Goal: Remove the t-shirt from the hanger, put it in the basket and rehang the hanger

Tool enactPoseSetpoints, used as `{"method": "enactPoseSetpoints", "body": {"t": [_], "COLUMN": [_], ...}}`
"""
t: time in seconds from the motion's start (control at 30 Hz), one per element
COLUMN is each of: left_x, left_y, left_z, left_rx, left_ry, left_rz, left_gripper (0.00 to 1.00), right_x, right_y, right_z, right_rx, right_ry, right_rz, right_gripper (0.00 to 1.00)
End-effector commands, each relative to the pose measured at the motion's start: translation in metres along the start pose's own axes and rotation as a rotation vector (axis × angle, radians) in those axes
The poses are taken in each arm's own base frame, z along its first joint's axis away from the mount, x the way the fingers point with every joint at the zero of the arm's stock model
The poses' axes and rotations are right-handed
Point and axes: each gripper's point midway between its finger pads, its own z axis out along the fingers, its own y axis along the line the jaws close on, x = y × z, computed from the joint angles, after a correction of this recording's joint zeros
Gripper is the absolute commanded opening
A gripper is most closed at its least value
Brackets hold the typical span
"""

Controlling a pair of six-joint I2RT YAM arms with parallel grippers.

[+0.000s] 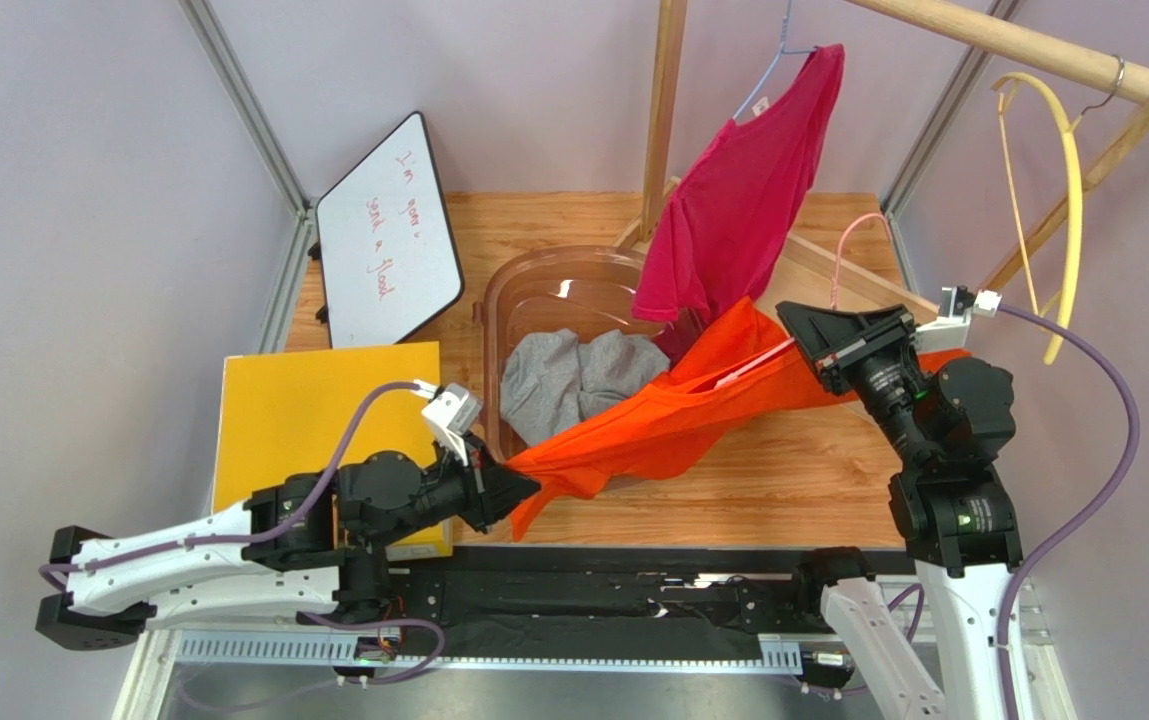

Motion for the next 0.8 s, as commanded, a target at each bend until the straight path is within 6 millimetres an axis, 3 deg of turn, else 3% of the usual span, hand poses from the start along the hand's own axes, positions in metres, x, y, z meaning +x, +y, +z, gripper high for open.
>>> {"method": "enactPoseSetpoints", "body": {"t": [0.0,0.13,0.17,0.23,0.37,0.47,0.53,0.77], "left_x": [0.019,0.026,0.02,0.028,0.029,0.043,0.045,0.037], "left_y": [0.001,-0.021,-0.032,-0.04,-0.056,-0.051,-0.037,-0.003], "left_z": [0.011,0.032,0.037,0.049,0.071,0.085,0.086,0.062], "left_rx": [-0.019,0.036,0.07,0.094,0.113,0.081,0.026,-0.092], "left_ry": [0.073,0.127,0.111,0.146,0.165,0.211,0.197,0.141], "left_rz": [0.005,0.04,0.04,0.071,0.096,0.116,0.106,0.093], "left_gripper": [0.0,0.0,0.0,0.0,0.0,0.0,0.0,0.0], "right_x": [-0.014,-0.02,-0.024,-0.03,-0.046,-0.06,-0.067,-0.071], "right_y": [0.023,0.025,0.022,0.011,0.019,0.023,0.009,-0.011], "right_z": [0.001,0.0,0.001,0.0,-0.006,-0.006,-0.004,-0.01], "right_rx": [-0.102,-0.084,-0.06,0.012,0.006,0.01,0.094,0.147], "right_ry": [-0.067,-0.095,-0.111,-0.132,-0.216,-0.278,-0.295,-0.348], "right_rz": [0.051,0.015,-0.032,-0.068,-0.104,-0.177,-0.235,-0.247], "right_gripper": [0.0,0.0,0.0,0.0,0.0,0.0,0.0,0.0]}}
